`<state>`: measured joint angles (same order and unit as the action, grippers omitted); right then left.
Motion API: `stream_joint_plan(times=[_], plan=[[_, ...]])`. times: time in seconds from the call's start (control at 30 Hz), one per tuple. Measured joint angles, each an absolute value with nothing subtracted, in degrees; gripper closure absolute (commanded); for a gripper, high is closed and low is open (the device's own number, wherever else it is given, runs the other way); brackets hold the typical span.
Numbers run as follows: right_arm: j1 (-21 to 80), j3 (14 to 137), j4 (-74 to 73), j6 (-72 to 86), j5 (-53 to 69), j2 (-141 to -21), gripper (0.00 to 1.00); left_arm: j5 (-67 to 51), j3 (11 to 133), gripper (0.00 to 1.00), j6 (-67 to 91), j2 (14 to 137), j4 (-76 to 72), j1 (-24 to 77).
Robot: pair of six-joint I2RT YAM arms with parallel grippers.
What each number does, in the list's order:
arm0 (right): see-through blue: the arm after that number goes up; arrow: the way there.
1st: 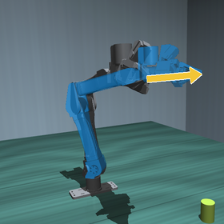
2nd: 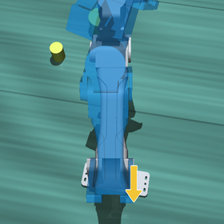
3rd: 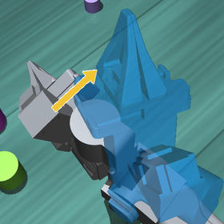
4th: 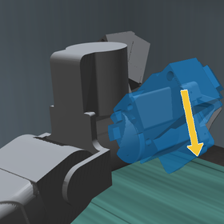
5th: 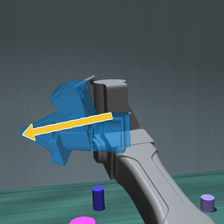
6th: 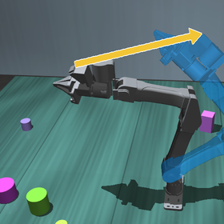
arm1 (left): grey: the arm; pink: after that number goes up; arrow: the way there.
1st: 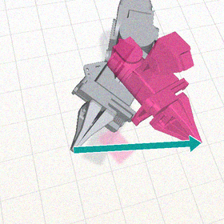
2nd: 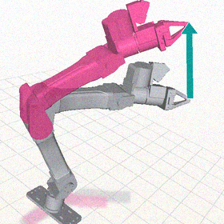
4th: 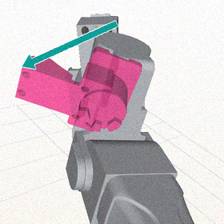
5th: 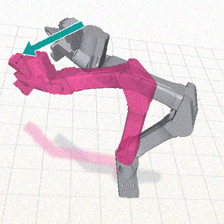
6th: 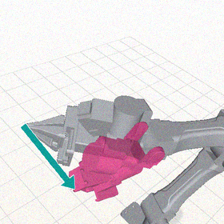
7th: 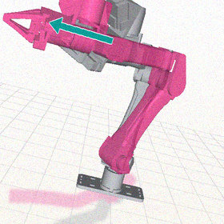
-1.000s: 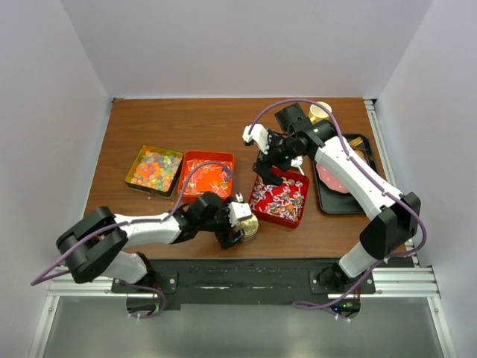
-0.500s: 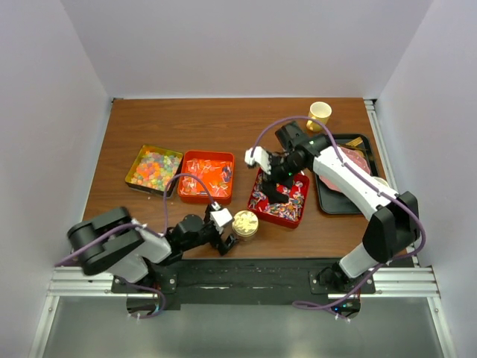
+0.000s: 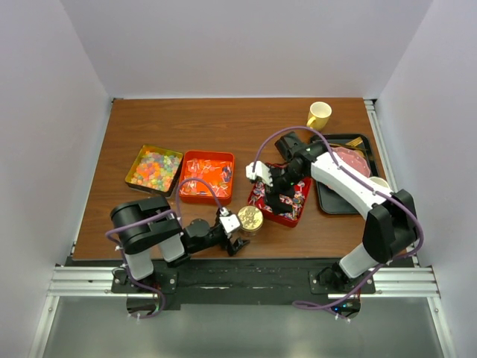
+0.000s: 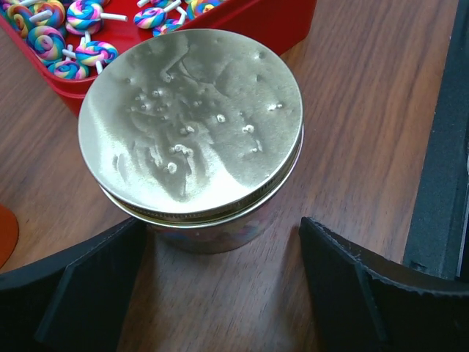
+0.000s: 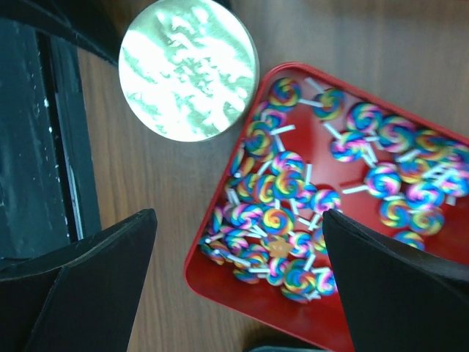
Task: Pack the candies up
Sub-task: Move the packing bottle to the center of the board, then screw the bottle lid onto the packing bottle.
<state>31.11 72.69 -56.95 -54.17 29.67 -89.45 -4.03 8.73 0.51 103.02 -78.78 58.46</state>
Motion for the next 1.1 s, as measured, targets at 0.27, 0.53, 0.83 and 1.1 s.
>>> stream_joint_plan(times=[0.27,0.53,0.83,1.1], plan=[[34.02,70.08,-52.66,-58.48,33.04,-93.51,0.01,-2.02,9.28,0.0,-1.96,104.25,-80.31,60.1],[38.17,70.08,-50.09,-61.76,34.15,-96.07,0.01,0.75,10.79,0.0,-2.24,105.71,-81.01,60.95],[39.53,70.08,-49.87,-62.76,34.15,-96.57,0.01,1.56,12.56,0.18,-2.15,107.96,-82.19,60.95],[39.7,69.6,-50.24,-62.74,34.48,-96.97,0.01,1.63,12.53,0.53,-1.67,108.01,-82.24,60.93]])
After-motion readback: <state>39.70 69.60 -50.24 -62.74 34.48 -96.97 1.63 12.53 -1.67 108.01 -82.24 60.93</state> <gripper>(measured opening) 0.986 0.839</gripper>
